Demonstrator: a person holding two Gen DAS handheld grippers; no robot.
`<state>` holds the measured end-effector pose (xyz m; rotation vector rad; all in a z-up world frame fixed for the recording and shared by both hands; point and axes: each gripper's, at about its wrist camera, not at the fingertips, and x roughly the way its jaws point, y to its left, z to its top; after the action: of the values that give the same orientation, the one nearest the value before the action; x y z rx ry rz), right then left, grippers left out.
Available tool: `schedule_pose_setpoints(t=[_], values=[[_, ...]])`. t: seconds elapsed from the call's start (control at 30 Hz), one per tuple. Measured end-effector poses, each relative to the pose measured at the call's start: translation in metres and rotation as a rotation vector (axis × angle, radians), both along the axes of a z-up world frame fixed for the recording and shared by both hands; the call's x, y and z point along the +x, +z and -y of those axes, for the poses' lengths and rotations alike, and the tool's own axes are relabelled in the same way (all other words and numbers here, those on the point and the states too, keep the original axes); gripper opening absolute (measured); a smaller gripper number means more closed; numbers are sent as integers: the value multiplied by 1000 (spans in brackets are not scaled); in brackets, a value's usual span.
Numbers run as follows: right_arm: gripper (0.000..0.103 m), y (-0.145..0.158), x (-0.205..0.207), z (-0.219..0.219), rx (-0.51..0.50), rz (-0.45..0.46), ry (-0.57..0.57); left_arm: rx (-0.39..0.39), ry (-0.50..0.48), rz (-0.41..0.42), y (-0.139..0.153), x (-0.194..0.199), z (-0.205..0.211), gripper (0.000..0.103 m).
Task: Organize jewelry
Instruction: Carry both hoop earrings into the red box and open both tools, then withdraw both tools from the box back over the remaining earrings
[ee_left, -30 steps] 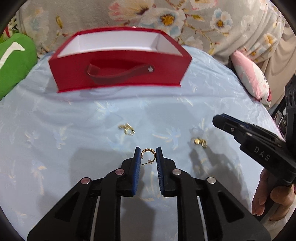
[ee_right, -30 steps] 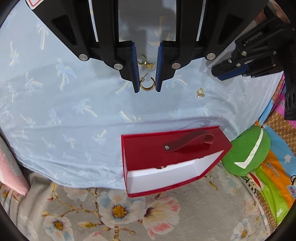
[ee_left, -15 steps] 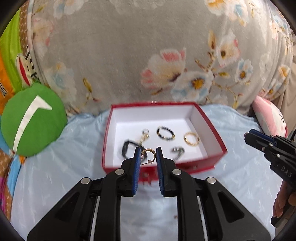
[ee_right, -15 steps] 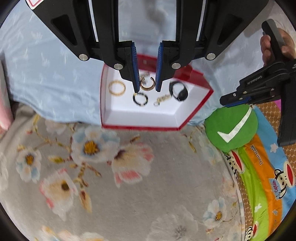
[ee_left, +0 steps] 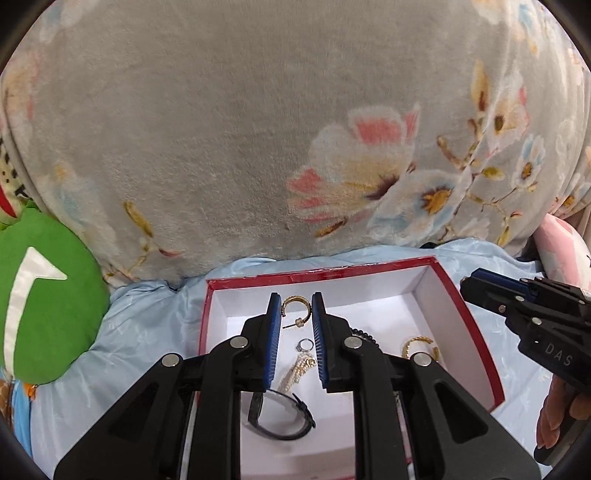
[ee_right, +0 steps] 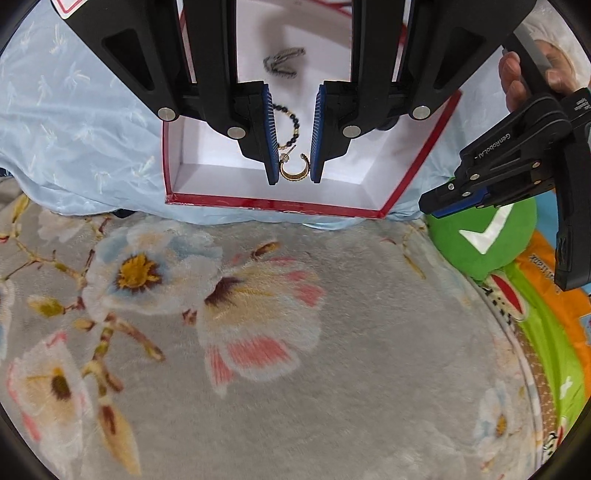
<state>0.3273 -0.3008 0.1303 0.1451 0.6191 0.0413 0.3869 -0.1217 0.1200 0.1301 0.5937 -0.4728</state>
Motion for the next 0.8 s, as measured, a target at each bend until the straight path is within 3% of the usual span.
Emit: schedule_pose_setpoints(t=[0.3, 0.33, 0.4, 0.47, 0.5, 0.63, 0.8], values=[[16, -37, 53, 8, -45, -78, -17, 78, 34, -78, -47, 58, 21, 17], [19, -41, 56, 10, -54, -77, -28, 85, 40, -84, -50, 61, 23, 20], [33, -42, 60, 12, -67, -67, -44, 89, 56, -93, -56, 68, 23, 49], [50, -39, 58, 15, -59, -34, -61, 72, 96, -62, -56, 69, 17, 67], [52, -36, 55, 17, -53, -15, -69, 57, 101, -53, -54, 69, 14, 76], [53, -15, 33, 20, -59, 63, -84, -20, 126, -38, -40, 61, -5, 79], [54, 16, -17, 14, -81, 144, -74, -19, 135, 74, -4, 11, -27, 79]])
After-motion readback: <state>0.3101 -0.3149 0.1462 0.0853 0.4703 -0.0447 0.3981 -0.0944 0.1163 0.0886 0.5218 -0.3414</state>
